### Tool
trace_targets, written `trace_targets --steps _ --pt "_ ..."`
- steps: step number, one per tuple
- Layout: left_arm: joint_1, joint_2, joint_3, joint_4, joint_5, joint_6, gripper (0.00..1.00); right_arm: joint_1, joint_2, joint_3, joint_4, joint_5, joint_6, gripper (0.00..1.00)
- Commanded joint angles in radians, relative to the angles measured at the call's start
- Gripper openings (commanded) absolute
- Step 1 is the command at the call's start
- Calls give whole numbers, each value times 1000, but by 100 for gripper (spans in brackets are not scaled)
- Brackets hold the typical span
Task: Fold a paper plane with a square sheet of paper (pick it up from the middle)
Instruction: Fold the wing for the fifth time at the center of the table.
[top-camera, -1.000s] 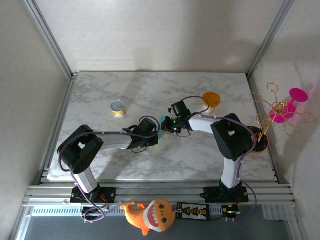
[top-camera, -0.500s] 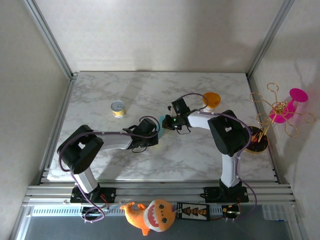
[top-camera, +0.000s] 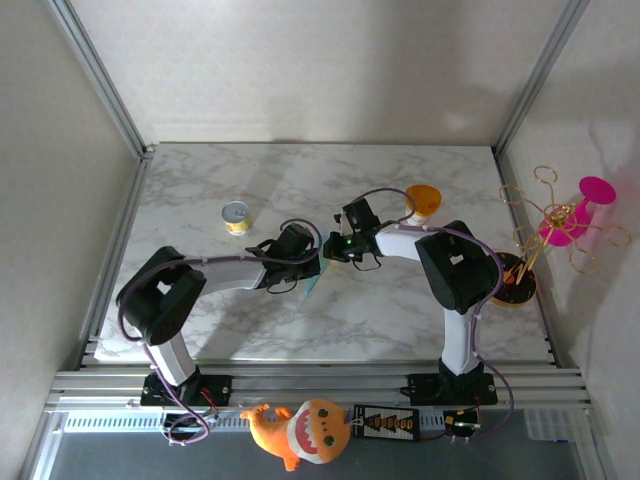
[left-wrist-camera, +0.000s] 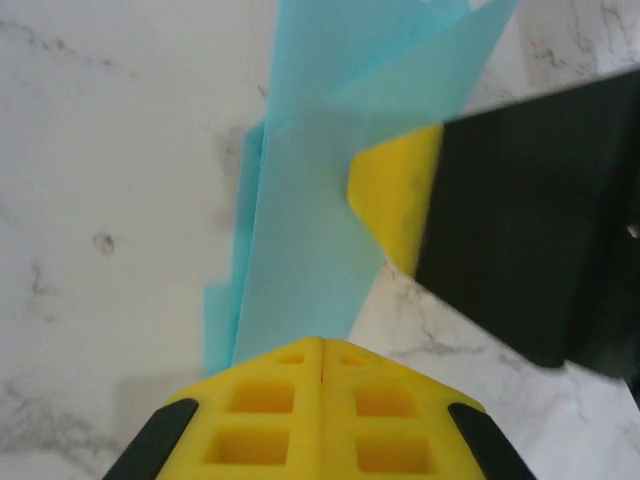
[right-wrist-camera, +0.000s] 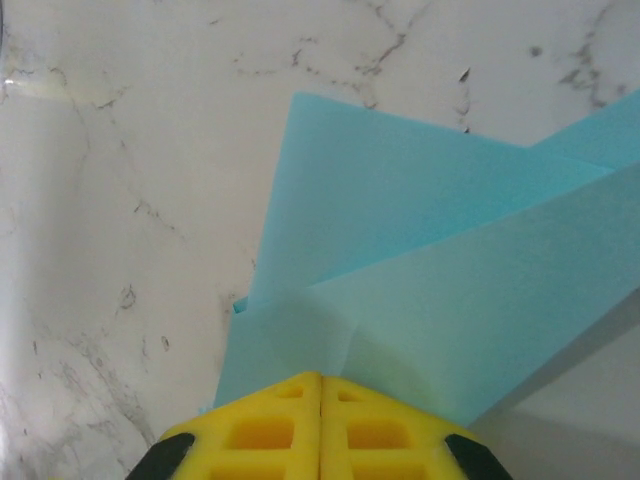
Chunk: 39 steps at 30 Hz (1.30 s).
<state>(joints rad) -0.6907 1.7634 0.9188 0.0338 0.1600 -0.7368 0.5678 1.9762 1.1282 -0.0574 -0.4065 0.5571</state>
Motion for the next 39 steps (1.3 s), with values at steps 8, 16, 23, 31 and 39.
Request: trace_targets --steps 8,16,23,31,39 --pt "8 89 2 -58 -28 13 0 -11 24 19 -66 -5 -24 8" --pt "8 89 -68 -91 -48 22 0 -110 79 64 -16 57 -8 8" --pt "8 97 -74 -101 -50 36 0 -171 139 148 -21 171 -27 8" --pt "8 114 -63 -106 -39 52 0 -192 136 187 -1 219 -74 8" --pt "8 84 -13 -117 -17 63 0 -180 51 182 -2 243 -95 9"
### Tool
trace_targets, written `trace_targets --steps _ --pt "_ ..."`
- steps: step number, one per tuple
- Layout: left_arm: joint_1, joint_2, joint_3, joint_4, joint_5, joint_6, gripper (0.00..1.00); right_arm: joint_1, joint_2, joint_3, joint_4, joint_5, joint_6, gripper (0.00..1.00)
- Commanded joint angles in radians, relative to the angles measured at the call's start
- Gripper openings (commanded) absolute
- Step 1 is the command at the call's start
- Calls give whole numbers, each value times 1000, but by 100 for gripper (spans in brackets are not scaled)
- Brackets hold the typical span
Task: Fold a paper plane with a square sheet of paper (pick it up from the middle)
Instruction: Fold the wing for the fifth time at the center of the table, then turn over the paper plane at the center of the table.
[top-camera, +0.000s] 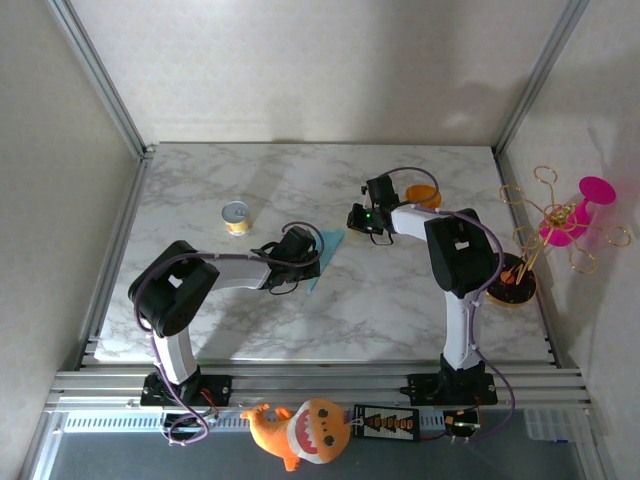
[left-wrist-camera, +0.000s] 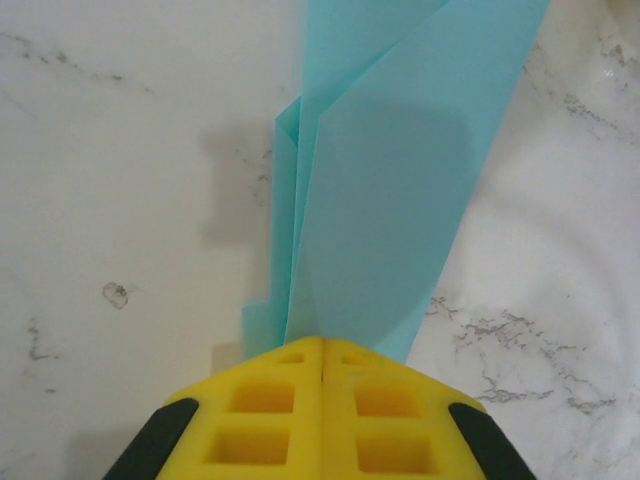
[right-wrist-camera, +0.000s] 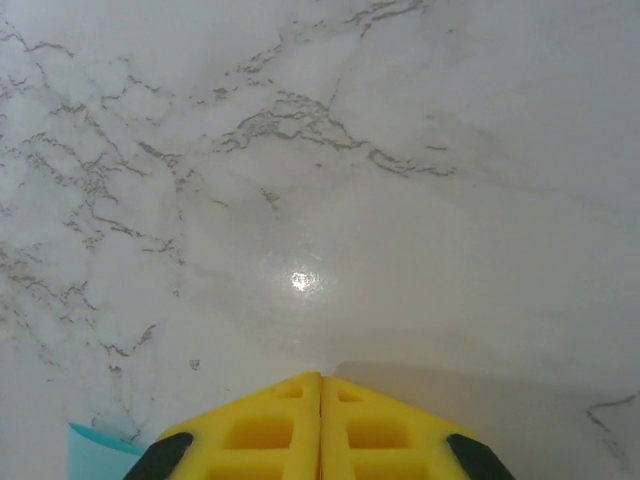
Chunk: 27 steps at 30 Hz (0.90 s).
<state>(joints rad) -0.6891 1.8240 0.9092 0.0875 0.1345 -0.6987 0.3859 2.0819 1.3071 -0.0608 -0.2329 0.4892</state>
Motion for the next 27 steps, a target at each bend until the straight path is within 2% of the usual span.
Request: trace_targets --steps 1,3,5,12,16,22,24,27 --pt "7 6 13 -170 18 24 0 9 -85 -5 -3 82 -27 10" --pt "8 -43 38 -165 26 16 2 23 -140 -22 -17 113 -21 12" --pt "16 -104 54 -155 22 1 10 39 -190 -40 -38 148 -12 17" --pt "107 -355 -25 -181 -112 -51 45 136 -277 -80 -171 265 38 36" --pt "176 -501 -133 -192 -217 -55 65 221 -270 -57 -278 360 83 45" --pt "269 -656 -274 -164 -266 -51 86 370 -205 30 -420 486 161 57" --pt "296 -693 -313 -151 -274 -51 91 409 -173 66 -454 531 191 59" --pt "332 -722 -349 -134 -253 -43 93 451 -123 113 -498 574 234 61"
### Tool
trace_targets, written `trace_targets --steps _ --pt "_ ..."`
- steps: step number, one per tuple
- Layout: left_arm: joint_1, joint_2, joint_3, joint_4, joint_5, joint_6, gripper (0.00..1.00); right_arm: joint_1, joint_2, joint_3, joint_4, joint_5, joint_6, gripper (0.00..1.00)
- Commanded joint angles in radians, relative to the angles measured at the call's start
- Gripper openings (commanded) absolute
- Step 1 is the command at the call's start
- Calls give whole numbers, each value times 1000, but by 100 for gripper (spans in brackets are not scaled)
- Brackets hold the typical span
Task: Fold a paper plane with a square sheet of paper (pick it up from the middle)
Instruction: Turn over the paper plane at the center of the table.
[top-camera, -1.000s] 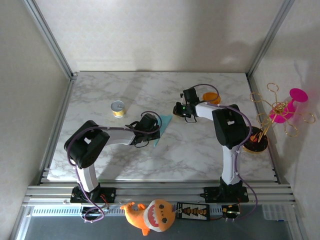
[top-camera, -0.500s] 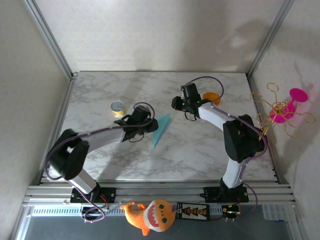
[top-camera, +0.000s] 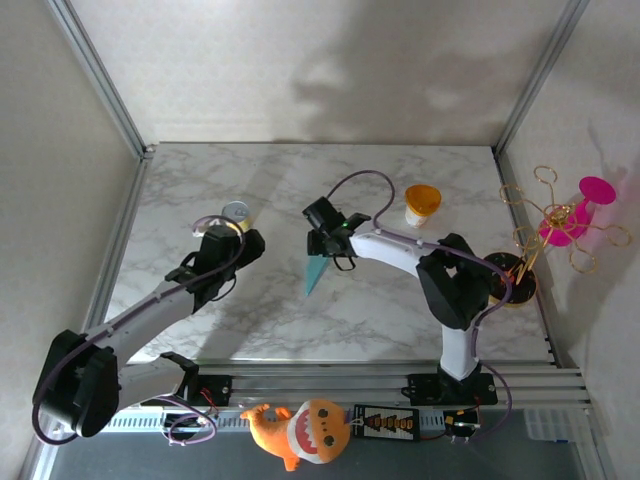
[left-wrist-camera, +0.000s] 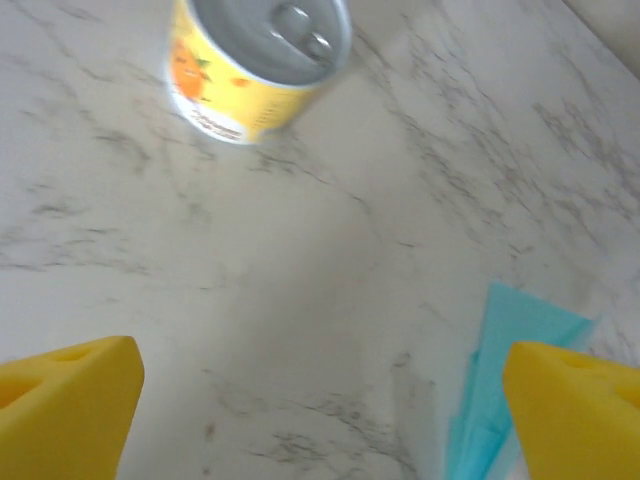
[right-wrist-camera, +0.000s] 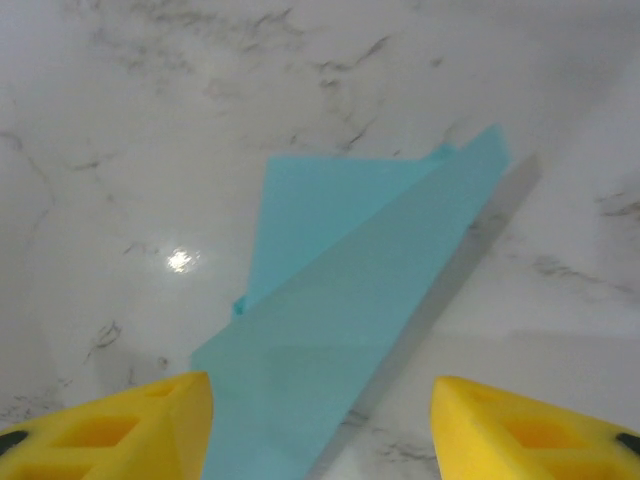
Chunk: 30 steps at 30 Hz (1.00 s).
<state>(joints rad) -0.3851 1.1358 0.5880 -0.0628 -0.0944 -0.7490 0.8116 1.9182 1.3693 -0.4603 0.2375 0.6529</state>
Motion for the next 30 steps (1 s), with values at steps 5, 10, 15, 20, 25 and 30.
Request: trace_targets --steps 5,10,15,20,25,30 --pt "47 -31 -69 41 6 21 96 73 120 135 -169 182 128 63" --pt "55 -2 -79 61 29 23 97 89 222 269 -273 262 148 64" --pt "58 21 -75 62 40 31 98 95 232 302 -352 329 183 59" --pt "58 41 -70 69 48 30 98 101 189 267 -356 347 203 49" --pt "58 50 -66 70 48 30 99 102 185 244 -362 334 221 39" --pt "59 54 -63 70 47 28 99 100 170 217 -342 301 235 30"
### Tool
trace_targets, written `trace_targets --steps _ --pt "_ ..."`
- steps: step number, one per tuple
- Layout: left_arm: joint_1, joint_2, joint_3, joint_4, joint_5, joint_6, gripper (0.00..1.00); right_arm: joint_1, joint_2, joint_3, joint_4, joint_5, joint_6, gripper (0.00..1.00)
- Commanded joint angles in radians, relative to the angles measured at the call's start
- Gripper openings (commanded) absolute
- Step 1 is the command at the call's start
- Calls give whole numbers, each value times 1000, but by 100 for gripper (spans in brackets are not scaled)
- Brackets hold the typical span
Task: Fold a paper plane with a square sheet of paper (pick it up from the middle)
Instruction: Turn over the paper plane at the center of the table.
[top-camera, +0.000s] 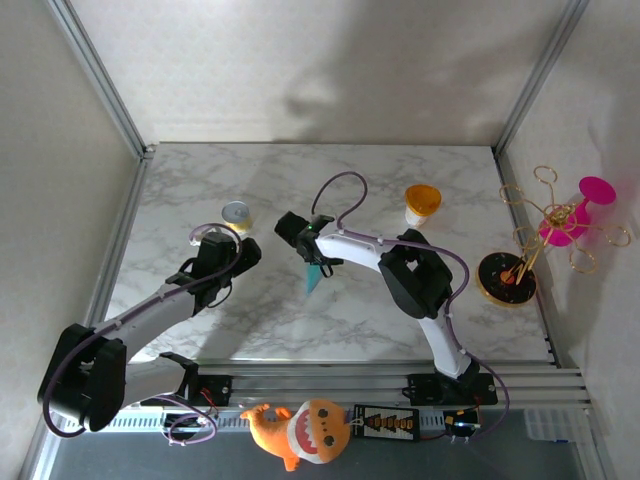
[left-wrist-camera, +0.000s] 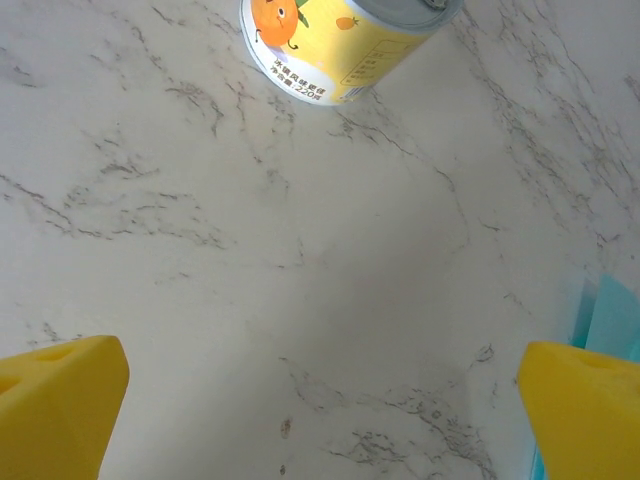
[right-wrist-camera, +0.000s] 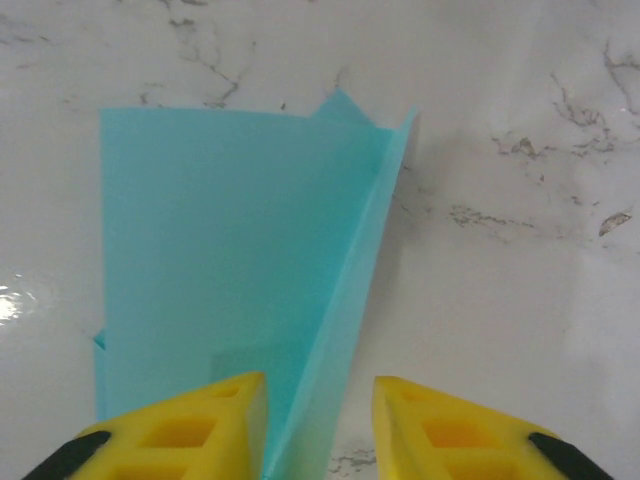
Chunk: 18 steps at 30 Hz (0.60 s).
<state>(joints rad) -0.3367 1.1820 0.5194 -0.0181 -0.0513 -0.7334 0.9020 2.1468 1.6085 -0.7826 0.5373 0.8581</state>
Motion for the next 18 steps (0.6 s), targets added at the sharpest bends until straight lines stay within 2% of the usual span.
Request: trace_targets --steps 1,5,8,13,18 --pt "10 8 7 27 4 11 99 9 -64 -26 -17 1 34 27" --pt "15 11 11 29 9 -3 99 0 -105 -59 31 -3 33 8" --pt "28 6 10 32 24 -15 100 -11 -159 -108 153 -40 -29 0" --pt "77 -24 -20 55 96 -49 99 -24 -251 -200 457 -273 -195 0" --pt "130 -63 -85 139 220 -110 99 -37 -293 -293 712 -540 -255 0"
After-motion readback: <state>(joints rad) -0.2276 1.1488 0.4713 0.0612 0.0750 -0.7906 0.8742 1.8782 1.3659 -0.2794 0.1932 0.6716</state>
